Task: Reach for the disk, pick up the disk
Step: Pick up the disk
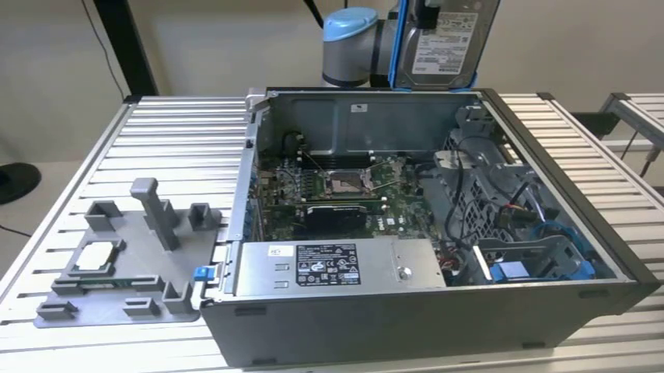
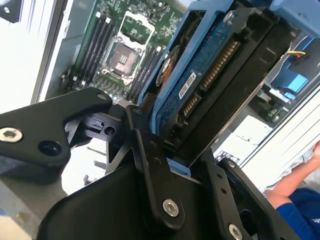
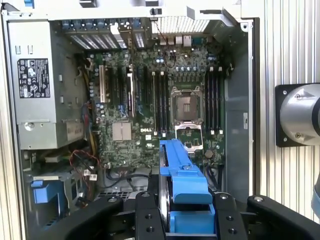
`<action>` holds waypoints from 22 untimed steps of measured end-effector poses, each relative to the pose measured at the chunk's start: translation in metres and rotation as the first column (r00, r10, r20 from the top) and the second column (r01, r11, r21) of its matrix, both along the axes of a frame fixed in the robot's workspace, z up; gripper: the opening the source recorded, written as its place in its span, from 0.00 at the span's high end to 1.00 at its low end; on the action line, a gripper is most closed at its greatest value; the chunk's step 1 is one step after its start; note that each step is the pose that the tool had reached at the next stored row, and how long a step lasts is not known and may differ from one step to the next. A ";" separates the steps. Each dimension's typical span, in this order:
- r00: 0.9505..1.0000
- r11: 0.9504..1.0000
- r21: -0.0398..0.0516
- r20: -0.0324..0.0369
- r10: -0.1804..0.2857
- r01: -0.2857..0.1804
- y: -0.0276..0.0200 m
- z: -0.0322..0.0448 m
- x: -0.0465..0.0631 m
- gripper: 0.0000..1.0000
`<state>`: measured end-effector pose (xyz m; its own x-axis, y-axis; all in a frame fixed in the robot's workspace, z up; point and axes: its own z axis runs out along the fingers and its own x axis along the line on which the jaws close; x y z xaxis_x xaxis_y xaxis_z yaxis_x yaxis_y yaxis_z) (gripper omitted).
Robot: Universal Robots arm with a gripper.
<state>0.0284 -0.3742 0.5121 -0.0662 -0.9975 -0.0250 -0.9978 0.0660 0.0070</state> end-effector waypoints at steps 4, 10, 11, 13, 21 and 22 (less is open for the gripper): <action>1.000 1.000 0.000 0.000 0.000 0.000 0.0000 0.0000 0.014 1.00; 1.000 1.000 0.000 0.000 0.000 0.000 0.0000 0.0000 0.030 1.00; 1.000 1.000 0.000 0.000 0.000 0.000 0.0000 -0.0001 0.032 1.00; 1.000 1.000 0.000 0.000 0.000 0.000 0.0000 -0.0001 0.037 1.00; 1.000 1.000 0.000 0.000 0.000 0.000 0.0000 -0.0002 0.057 1.00; 1.000 1.000 0.000 0.000 0.000 0.000 0.0000 -0.0002 0.059 1.00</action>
<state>0.0879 -0.3742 0.5119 -0.0660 -0.9975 -0.0250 -0.9978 0.0658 0.0070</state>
